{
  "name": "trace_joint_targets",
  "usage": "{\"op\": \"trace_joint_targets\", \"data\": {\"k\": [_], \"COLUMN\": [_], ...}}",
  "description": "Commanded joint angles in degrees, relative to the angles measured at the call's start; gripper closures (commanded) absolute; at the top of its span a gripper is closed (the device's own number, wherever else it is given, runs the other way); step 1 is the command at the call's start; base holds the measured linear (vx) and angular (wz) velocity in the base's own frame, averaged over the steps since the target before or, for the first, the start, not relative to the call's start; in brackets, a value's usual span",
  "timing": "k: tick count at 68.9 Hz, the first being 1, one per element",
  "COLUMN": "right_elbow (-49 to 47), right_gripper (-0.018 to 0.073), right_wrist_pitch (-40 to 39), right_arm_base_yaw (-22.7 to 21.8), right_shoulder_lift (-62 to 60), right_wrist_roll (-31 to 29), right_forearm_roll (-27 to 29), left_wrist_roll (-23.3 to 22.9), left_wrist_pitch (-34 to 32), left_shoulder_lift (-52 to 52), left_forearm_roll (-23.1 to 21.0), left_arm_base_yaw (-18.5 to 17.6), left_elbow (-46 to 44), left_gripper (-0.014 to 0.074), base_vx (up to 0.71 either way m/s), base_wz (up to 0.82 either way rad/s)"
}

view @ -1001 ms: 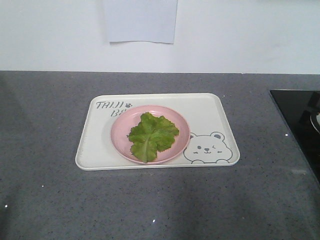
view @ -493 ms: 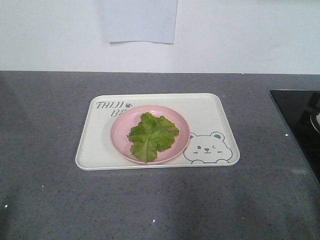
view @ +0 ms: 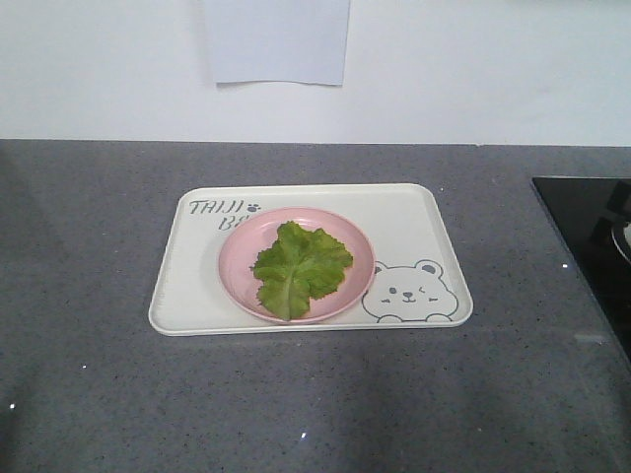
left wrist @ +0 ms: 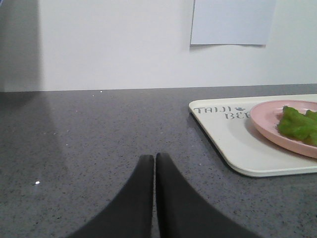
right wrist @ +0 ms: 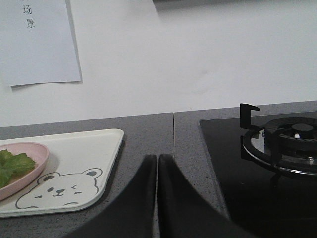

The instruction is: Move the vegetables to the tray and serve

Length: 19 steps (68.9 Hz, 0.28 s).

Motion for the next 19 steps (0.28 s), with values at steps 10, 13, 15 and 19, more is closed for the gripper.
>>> {"op": "trace_joint_targets", "data": {"k": [10,13,15,19], "right_elbow": [0.92,0.92,0.92,0.92], "right_gripper": [0.0562,0.0562,0.0562,0.0562], "right_wrist_pitch": [-3.98,-3.98,-3.98,-3.98], "right_arm_base_yaw": [-0.33,-0.33,-0.33,-0.33], "right_shoulder_lift": [-0.32,-0.32,-0.32,-0.32], "right_wrist_roll": [-0.17,-0.17,-0.17,-0.17], "right_forearm_roll": [-0.12,-0.12,-0.12,-0.12], "left_wrist_roll": [-0.44,-0.44,-0.44,-0.44], "left_wrist_pitch": [-4.11,-4.11,-4.11,-4.11], "left_shoulder_lift": [-0.25,-0.25,-0.25,-0.25], "left_forearm_roll": [0.02,0.02,0.02,0.02], "left_arm_base_yaw": [0.01,0.01,0.01,0.01], "left_elbow": [1.26,1.26,1.26,1.26], "left_gripper": [0.0602,0.0602,0.0602,0.0602], "base_vx": [0.0,0.0,0.0,0.0], "base_wz": [0.0,0.0,0.0,0.0]}}
